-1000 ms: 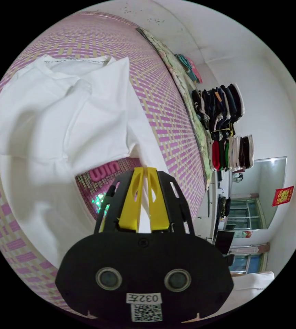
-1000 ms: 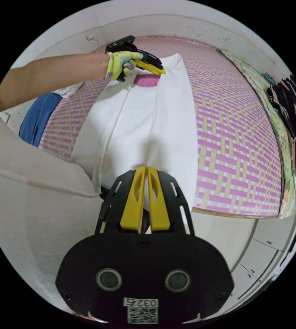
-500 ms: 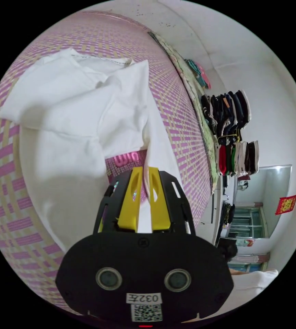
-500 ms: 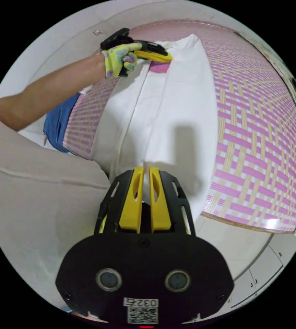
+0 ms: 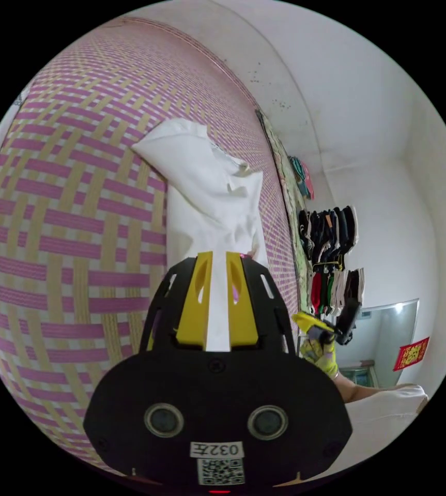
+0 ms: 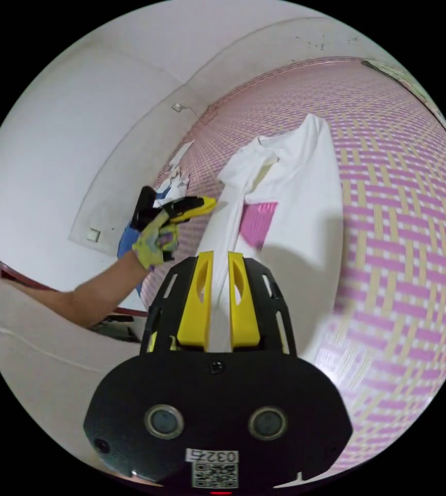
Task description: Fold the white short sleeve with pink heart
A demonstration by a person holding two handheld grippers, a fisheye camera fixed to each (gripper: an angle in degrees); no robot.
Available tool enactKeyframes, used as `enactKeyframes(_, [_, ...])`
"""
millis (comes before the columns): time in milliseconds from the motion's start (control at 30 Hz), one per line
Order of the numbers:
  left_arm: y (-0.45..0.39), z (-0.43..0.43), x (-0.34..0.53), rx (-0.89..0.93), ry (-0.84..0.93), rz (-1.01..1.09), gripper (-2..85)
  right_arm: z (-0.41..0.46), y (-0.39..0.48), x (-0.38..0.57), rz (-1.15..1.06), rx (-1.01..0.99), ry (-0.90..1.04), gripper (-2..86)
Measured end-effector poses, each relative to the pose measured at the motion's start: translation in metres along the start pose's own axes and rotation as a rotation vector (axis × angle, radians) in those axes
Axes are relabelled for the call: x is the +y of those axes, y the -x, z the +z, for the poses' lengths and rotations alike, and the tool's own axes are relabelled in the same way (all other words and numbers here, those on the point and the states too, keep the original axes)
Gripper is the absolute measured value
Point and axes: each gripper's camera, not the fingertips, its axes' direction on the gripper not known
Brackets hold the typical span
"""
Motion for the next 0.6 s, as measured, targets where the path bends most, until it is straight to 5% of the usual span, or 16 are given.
enactKeyframes(300, [0.027,-0.007,-0.063,0.124,-0.148,-0.131,5.7,0.060,-0.127,-0.169,0.259,-0.135,0.034,10.6])
enactKeyframes(600, [-0.036,0.047,-0.214,-0.227,0.012,0.228,8.0,0.096,-0.178,-0.219,0.286,-0.145,0.002,3.9])
